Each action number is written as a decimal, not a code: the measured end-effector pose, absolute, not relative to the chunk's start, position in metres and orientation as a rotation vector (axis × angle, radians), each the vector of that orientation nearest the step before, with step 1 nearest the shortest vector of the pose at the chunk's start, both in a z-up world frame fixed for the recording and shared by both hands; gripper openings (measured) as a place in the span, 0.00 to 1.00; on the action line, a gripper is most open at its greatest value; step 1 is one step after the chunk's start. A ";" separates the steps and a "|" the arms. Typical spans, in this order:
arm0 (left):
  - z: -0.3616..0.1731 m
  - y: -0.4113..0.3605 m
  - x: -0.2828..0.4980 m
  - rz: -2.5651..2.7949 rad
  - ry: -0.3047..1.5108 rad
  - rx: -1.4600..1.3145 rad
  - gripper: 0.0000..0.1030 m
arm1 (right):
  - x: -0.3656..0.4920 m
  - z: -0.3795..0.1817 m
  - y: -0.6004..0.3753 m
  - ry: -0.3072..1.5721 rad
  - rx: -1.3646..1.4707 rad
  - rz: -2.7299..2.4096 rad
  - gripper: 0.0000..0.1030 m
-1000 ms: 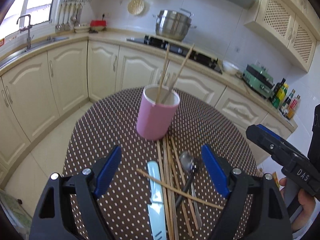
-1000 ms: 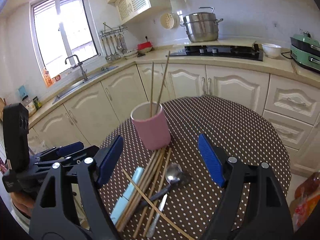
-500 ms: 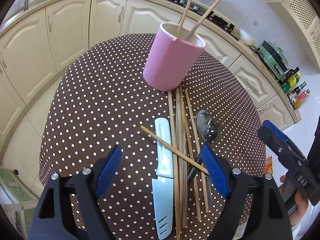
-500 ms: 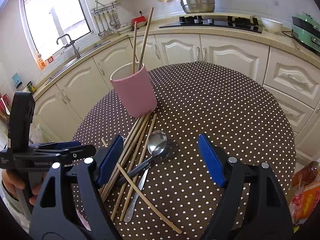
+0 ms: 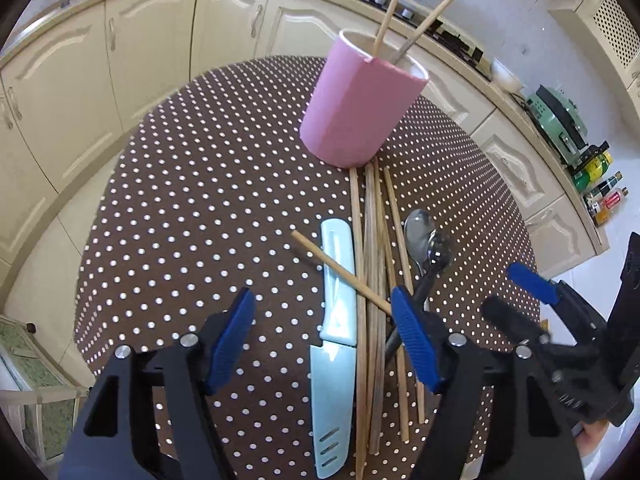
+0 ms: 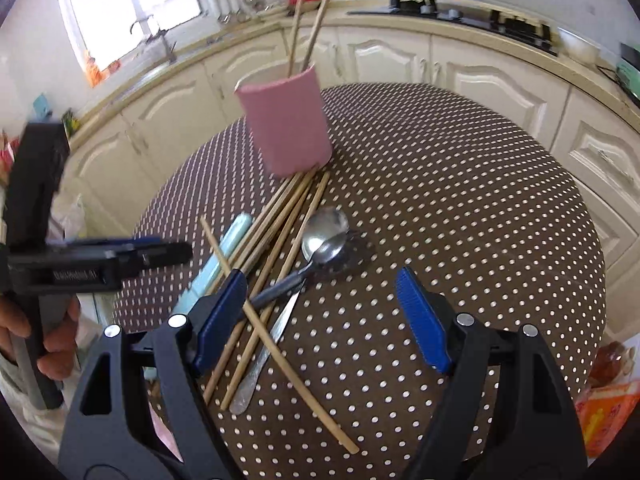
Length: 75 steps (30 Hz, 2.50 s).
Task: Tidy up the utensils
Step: 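Move both open tools back over the utensil pile, then grasp a single chopstick from the pile with the right tool, then lift the chopstick with the right tool while the left tool grasps the light blue knife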
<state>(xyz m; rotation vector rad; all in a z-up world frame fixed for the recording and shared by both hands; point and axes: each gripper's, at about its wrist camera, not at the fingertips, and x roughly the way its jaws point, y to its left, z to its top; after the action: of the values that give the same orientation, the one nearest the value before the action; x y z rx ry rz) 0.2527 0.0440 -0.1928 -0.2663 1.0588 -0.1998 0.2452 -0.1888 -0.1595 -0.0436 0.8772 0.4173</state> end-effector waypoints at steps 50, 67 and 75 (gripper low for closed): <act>-0.198 0.048 0.246 -0.217 1.015 -0.221 0.67 | 0.276 -0.144 -0.218 0.882 0.021 0.434 0.06; -0.217 0.034 0.274 -0.233 1.112 -0.211 0.67 | 0.296 -0.152 -0.234 0.897 0.115 0.457 0.06; -0.221 0.032 0.289 -0.241 1.139 -0.239 0.67 | 0.300 -0.152 -0.230 0.905 0.113 0.468 0.06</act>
<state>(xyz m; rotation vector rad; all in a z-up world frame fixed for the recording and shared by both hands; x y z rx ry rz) 0.2891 0.0320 -0.2212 -0.2386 1.1388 -0.2411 0.2999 -0.2297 -0.1524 0.1130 0.9046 0.4685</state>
